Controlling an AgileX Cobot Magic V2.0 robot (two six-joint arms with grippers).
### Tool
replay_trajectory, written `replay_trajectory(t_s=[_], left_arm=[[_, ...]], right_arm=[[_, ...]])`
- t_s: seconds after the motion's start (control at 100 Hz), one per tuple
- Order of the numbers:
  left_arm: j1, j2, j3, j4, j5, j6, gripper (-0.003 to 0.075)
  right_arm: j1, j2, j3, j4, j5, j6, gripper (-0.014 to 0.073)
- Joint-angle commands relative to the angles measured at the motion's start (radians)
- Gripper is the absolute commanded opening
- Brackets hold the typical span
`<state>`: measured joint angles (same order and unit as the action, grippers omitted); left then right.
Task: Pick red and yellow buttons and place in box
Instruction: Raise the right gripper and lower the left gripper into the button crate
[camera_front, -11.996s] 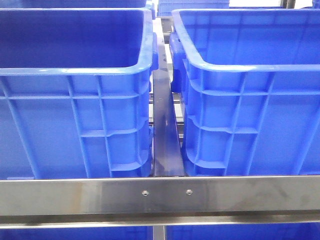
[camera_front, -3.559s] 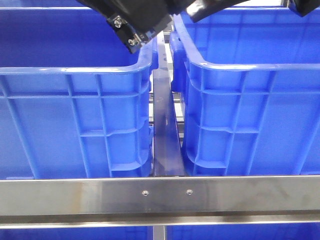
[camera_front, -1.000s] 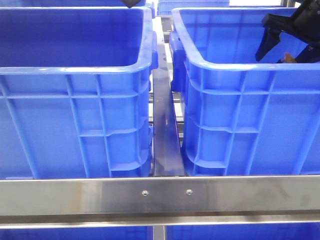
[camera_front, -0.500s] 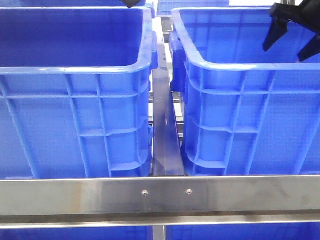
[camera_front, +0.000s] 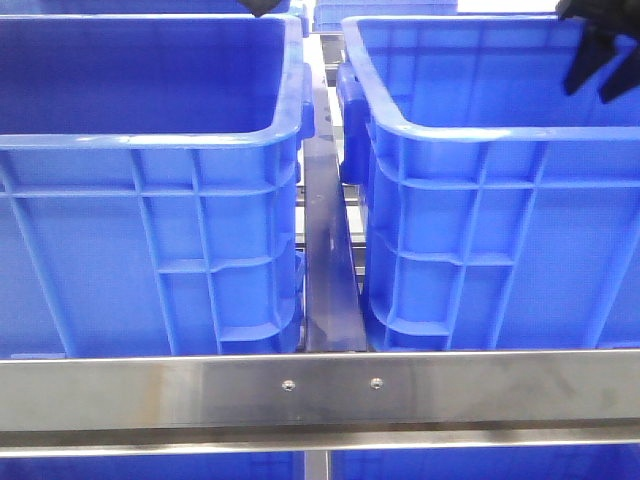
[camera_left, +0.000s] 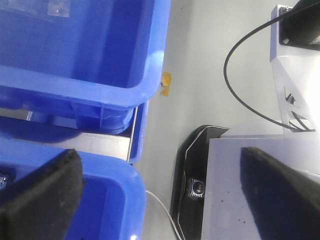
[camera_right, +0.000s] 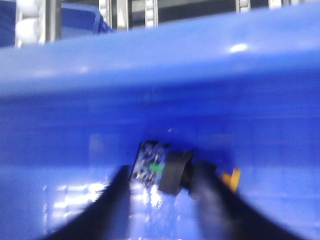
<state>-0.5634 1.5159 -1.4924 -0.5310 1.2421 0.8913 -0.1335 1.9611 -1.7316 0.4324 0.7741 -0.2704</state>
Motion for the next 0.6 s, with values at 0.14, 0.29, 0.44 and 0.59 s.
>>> replay_trajectory(t_s=[0.14,0.29,0.44,0.59], left_arm=[[-0.009,-0.041,-0.032,-0.045,0.024,-0.017,0.0507],[-0.007,-0.041,-0.032,-0.044,0.020,-0.017,0.0492],[-0.007,-0.041,-0.032,-0.043,0.020,-0.018,0.0492],[-0.007,-0.041,-0.032,-0.043,0.020,-0.018,0.0492]], right_arm=[[0.018,-0.140,0.032,0.009,0.000,-0.044,-0.0062],[0.042,-0.244,0.155,0.008,-0.081,-0.054,-0.0063],[0.069,-0.381,0.302,0.006,-0.182,-0.056,-0.0063],[0.089,-0.518,0.461,0.006,-0.232,-0.056,-0.0063]])
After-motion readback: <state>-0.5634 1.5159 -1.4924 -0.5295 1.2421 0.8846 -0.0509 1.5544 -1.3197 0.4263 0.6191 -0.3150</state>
